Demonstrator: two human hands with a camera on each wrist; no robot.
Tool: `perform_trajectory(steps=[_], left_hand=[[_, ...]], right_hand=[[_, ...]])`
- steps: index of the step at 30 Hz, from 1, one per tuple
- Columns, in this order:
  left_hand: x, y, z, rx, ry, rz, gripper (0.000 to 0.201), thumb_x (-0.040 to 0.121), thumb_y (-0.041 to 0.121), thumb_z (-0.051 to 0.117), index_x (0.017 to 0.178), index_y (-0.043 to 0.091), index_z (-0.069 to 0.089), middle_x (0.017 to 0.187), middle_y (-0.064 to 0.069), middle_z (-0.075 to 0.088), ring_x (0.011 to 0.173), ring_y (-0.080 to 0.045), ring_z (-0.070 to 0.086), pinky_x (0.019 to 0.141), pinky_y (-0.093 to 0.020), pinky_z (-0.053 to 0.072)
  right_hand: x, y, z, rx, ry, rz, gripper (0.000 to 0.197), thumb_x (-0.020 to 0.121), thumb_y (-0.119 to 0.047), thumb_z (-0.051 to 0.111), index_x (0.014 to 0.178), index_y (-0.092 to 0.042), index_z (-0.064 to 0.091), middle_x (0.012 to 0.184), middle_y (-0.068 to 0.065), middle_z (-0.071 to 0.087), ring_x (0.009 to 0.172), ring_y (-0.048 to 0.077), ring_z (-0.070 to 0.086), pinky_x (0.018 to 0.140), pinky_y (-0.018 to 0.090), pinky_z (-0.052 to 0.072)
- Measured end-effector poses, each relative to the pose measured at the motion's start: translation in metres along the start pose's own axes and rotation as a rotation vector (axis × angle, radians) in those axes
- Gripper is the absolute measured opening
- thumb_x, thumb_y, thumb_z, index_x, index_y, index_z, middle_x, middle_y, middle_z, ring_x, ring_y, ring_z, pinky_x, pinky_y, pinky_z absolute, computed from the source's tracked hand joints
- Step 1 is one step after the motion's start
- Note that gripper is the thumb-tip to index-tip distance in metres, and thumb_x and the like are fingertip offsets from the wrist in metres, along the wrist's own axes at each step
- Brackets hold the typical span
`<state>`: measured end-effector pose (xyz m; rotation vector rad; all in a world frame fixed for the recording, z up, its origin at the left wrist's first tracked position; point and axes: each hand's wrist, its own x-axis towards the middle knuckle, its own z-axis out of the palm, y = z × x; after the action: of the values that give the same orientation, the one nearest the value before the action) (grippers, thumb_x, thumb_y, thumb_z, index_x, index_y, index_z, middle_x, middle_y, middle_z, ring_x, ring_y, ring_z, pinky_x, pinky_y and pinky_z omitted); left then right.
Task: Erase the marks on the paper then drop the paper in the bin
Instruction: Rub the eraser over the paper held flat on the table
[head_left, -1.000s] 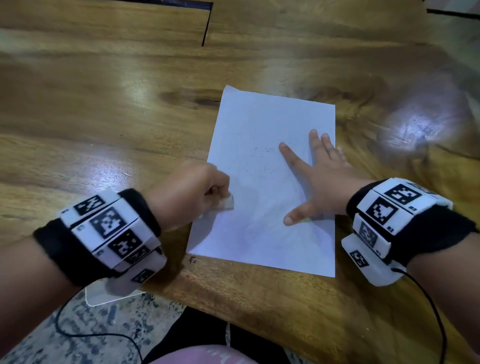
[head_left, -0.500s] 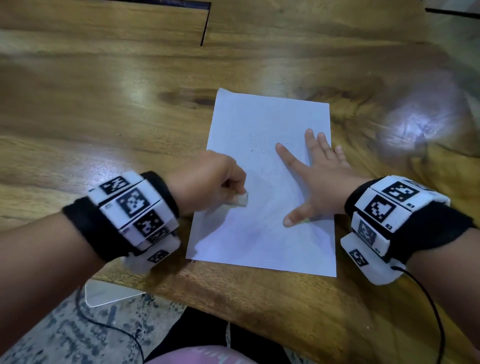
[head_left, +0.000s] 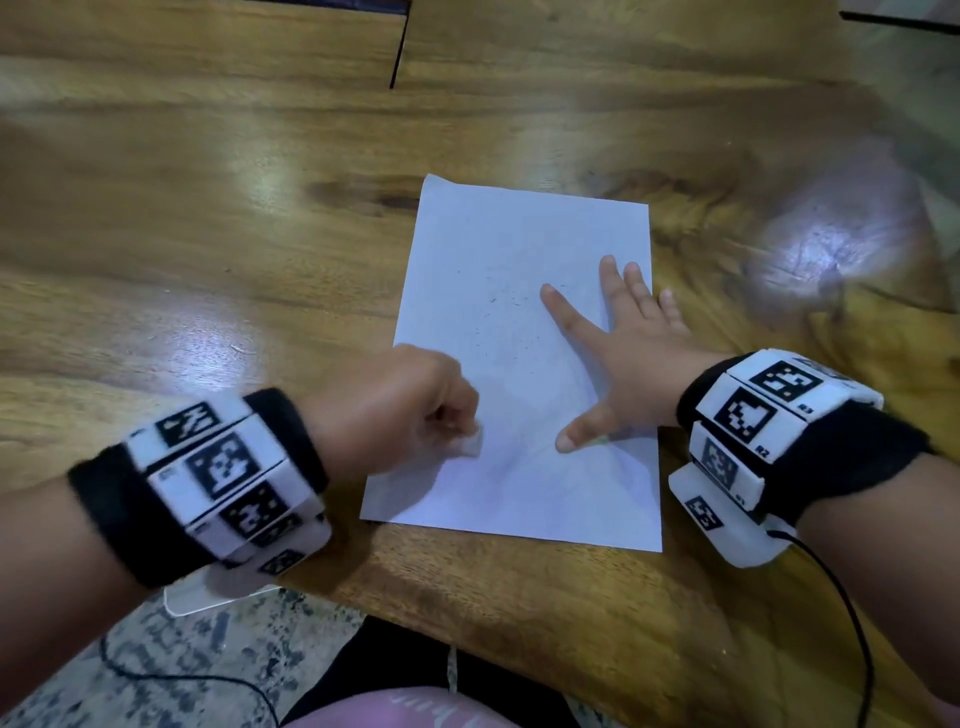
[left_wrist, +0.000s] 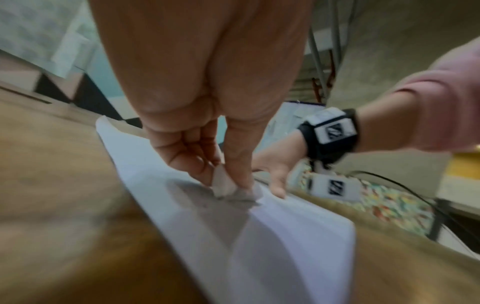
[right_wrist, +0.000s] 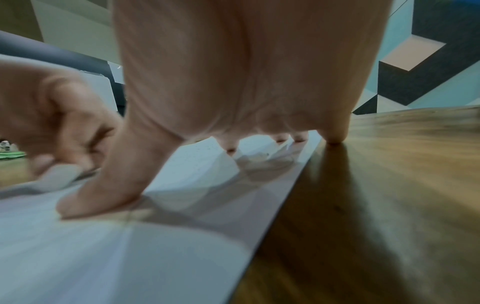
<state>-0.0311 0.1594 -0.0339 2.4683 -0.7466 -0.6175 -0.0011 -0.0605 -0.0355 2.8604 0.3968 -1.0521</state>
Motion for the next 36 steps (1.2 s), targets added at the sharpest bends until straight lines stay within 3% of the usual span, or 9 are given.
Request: perform_trajectory(steps=[3,7,12,14,17,22,27,31,36], left_hand=[[-0.006,0.000,-0.001,0.000,-0.070,-0.018,0.009,0.071,0.026,0.073,0.073,0.018,0.070,0.071,0.012,0.058,0.071,-0.012,0.060,0.065,-0.027,0.048],[0.030,0.008,-0.009,0.007,0.040,-0.061,0.005,0.075,0.017,0.069,0.080,0.015,0.068,0.069,0.008,0.055,0.072,-0.016,0.054,0.061,-0.024,0.039],[0.017,0.011,0.006,0.026,0.019,0.002,0.027,0.077,0.014,0.065,0.060,0.023,0.047,0.066,0.004,0.046,0.060,-0.016,0.043,0.050,-0.009,0.026],[-0.001,0.009,0.013,0.014,-0.027,0.028,0.020,0.076,0.015,0.065,0.062,0.019,0.051,0.065,0.006,0.045,0.056,-0.011,0.045,0.052,-0.011,0.031],[-0.011,0.006,0.017,0.011,-0.035,0.037,0.010,0.079,0.020,0.059,0.070,0.019,0.056,0.076,0.001,0.055,0.065,-0.015,0.055,0.060,-0.029,0.047],[-0.013,0.008,0.016,0.027,-0.034,0.016,0.012,0.079,0.023,0.060,0.072,0.025,0.050,0.074,0.004,0.050,0.065,-0.017,0.054,0.060,-0.035,0.049],[0.015,0.013,-0.003,0.068,-0.105,-0.058,0.010,0.073,0.011,0.066,0.075,0.021,0.069,0.059,0.015,0.048,0.059,-0.005,0.045,0.054,-0.009,0.034],[0.074,0.019,-0.030,0.028,0.070,-0.059,0.015,0.071,0.006,0.067,0.081,0.016,0.072,0.067,0.004,0.061,0.060,-0.010,0.048,0.053,0.000,0.032],[0.111,0.036,-0.028,0.091,0.042,0.016,0.013,0.075,0.011,0.067,0.088,0.012,0.067,0.069,0.004,0.055,0.070,-0.014,0.048,0.056,-0.020,0.034]], right_hand=[[0.000,0.000,0.001,0.002,0.009,-0.004,0.136,0.053,-0.078,0.067,0.136,-0.043,-0.035,0.145,0.015,-0.043,0.135,0.033,-0.037,0.115,0.051,-0.012],[0.001,0.000,0.002,0.006,0.010,-0.002,0.136,0.053,-0.078,0.067,0.136,-0.043,-0.035,0.145,0.015,-0.043,0.135,0.033,-0.037,0.115,0.052,-0.012],[0.001,0.000,0.002,-0.005,0.015,-0.002,0.136,0.052,-0.079,0.066,0.137,-0.042,-0.033,0.145,0.017,-0.042,0.136,0.033,-0.036,0.115,0.052,-0.011],[0.001,0.001,0.002,0.001,0.016,-0.005,0.136,0.052,-0.079,0.066,0.137,-0.042,-0.033,0.145,0.017,-0.042,0.136,0.034,-0.036,0.114,0.052,-0.012],[0.001,0.001,0.002,0.019,0.021,-0.014,0.136,0.052,-0.078,0.067,0.137,-0.043,-0.033,0.145,0.016,-0.043,0.135,0.033,-0.038,0.114,0.052,-0.013],[-0.003,0.011,0.006,0.095,0.034,-0.003,0.142,0.052,-0.077,0.068,0.140,-0.030,-0.034,0.144,0.013,-0.044,0.133,0.025,-0.041,0.114,0.045,-0.017],[-0.007,0.022,0.007,0.101,0.037,0.000,0.145,0.052,-0.076,0.068,0.144,-0.019,-0.029,0.147,0.006,-0.042,0.137,0.018,-0.035,0.116,0.040,-0.015],[-0.006,0.021,0.006,0.074,0.046,0.007,0.145,0.051,-0.079,0.066,0.144,-0.019,-0.028,0.148,0.007,-0.040,0.138,0.019,-0.034,0.116,0.043,-0.015],[-0.007,0.020,0.006,0.056,0.041,0.025,0.144,0.052,-0.081,0.063,0.144,-0.020,-0.030,0.149,0.006,-0.040,0.138,0.018,-0.035,0.114,0.047,-0.016]])
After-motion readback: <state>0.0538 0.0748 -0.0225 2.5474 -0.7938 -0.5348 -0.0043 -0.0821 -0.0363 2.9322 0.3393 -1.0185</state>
